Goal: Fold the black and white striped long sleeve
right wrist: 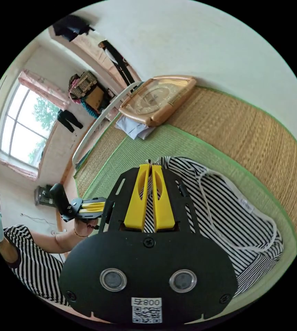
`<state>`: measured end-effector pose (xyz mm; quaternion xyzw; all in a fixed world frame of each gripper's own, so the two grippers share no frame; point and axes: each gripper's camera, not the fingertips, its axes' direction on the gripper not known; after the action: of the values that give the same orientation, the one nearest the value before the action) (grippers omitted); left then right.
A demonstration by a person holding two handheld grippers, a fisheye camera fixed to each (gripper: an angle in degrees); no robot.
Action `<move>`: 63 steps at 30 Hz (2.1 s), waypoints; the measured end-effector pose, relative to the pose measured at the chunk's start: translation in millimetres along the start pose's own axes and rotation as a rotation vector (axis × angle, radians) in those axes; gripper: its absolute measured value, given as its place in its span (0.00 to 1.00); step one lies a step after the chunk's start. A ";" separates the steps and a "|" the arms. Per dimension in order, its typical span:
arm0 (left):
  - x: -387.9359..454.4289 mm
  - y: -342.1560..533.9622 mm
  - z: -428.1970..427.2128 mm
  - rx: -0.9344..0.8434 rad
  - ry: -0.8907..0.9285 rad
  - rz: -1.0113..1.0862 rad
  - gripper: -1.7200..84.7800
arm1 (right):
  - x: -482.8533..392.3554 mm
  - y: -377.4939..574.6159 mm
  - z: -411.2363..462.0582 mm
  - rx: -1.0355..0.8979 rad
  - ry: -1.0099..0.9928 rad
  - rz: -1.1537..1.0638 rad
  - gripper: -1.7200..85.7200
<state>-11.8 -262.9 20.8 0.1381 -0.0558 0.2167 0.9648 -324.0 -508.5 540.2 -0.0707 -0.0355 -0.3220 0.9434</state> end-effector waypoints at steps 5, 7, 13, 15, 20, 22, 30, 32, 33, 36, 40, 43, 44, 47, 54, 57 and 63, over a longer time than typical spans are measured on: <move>24.5 1.1 28.2 -0.128 -0.042 0.046 0.04 | 89.0 43.2 20.1 -0.063 -0.102 0.181 0.03; 30.4 2.5 35.7 -0.158 -0.035 0.050 0.04 | 108.8 52.2 24.5 -0.070 -0.133 0.219 0.03; 49.2 5.4 44.2 -0.186 -0.012 0.071 0.05 | 150.9 62.6 15.8 -0.037 -0.146 0.287 0.04; 51.6 3.9 37.8 -0.143 -0.021 0.055 0.05 | 156.2 63.2 9.3 -0.020 -0.137 0.288 0.04; 49.0 -9.8 41.9 -0.111 -0.062 0.023 0.04 | 163.2 65.3 5.8 -0.037 -0.058 0.299 0.04; 47.8 -14.7 50.9 -0.132 -0.085 0.021 0.04 | 164.6 66.3 6.2 -0.036 -0.054 0.302 0.04; 47.7 -17.1 65.8 -0.166 -0.070 0.008 0.03 | 170.9 70.6 -17.4 0.033 0.016 0.318 0.03; 51.6 -20.3 67.4 -0.141 -0.030 0.015 0.03 | 171.0 73.1 -20.4 0.033 0.035 0.319 0.03; 55.1 -23.3 72.1 -0.147 -0.009 0.029 0.03 | 171.4 73.9 -21.0 0.035 0.033 0.324 0.03; 64.6 -27.3 91.8 -0.222 0.021 0.076 0.03 | 169.5 80.1 -28.3 0.067 0.007 0.327 0.03; 67.9 -25.8 90.0 -0.210 -0.036 0.084 0.02 | 147.7 77.6 -28.4 0.072 -0.039 0.239 0.03; 55.2 -28.7 79.2 -0.144 -0.045 0.026 0.02 | 121.1 54.1 -6.1 0.023 -0.040 0.138 0.02; 48.6 -30.3 81.7 -0.158 -0.065 0.006 0.02 | 110.8 41.5 6.6 0.003 -0.033 0.101 0.02; 36.1 -30.5 87.0 -0.176 -0.083 -0.017 0.02 | 92.7 9.7 41.9 -0.059 -0.013 0.055 0.02; 18.5 -29.0 77.9 -0.142 -0.125 -0.082 0.02 | 79.2 -31.0 89.9 -0.134 0.040 0.034 0.02; 11.5 -28.1 77.0 -0.132 -0.109 -0.105 0.02 | 68.3 -40.0 97.1 -0.138 0.048 0.022 0.02; 23.9 -36.1 75.1 -0.068 -0.041 -0.053 0.02 | 53.8 -34.6 90.6 -0.131 0.032 -0.016 0.02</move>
<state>21.8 -306.4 87.8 0.1113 -0.0794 0.1863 0.9729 -304.6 -553.8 639.6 -0.1269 0.0003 -0.3322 0.9346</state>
